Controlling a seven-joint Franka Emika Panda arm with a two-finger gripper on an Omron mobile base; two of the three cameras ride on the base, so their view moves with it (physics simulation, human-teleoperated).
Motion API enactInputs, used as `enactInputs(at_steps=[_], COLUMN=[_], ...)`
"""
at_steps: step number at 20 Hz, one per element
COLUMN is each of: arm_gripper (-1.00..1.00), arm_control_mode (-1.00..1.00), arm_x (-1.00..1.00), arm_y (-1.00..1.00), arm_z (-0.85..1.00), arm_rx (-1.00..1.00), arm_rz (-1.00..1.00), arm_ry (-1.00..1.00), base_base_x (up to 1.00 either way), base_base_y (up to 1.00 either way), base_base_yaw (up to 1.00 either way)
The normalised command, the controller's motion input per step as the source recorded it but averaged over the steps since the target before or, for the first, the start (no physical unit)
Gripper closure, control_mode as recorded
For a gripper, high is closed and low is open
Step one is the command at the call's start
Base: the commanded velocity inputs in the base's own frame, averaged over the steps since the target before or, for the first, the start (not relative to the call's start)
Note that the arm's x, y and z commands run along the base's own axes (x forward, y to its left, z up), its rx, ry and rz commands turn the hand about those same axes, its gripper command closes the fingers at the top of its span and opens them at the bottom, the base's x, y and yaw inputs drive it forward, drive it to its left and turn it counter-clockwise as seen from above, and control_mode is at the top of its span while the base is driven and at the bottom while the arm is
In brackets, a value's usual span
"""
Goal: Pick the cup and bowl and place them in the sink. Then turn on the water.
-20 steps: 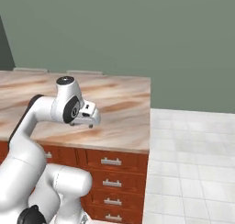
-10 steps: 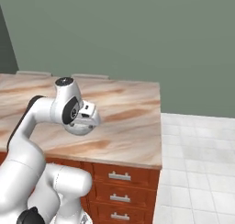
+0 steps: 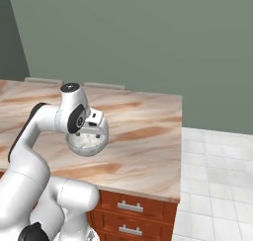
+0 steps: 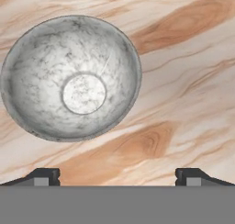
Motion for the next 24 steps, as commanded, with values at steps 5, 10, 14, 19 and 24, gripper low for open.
enactInputs(at_steps=[5, 10, 14, 19, 24], arm_gripper=[-1.00, -1.00, -1.00, -1.00, -1.00], arm_control_mode=[1.00, 1.00, 1.00, -1.00, -1.00], arm_x=[0.00, 0.00, 0.00, 0.41, 0.60], arm_y=[0.00, 0.00, 0.00, 0.00, 0.00], arm_z=[0.00, 0.00, 0.00, 0.00, 0.00], arm_rx=[0.00, 0.00, 0.00, 0.07, 0.14], arm_rz=[0.00, 0.00, 0.00, -0.04, -0.03], arm_ry=[0.00, 0.00, 0.00, 0.00, 0.00], base_base_x=[0.46, 0.40, 0.35, 0.07, 0.00], base_base_y=[0.00, 0.00, 0.00, 0.00, 0.00], base_base_yaw=[0.01, -0.03, -0.04, -0.01, 0.00])
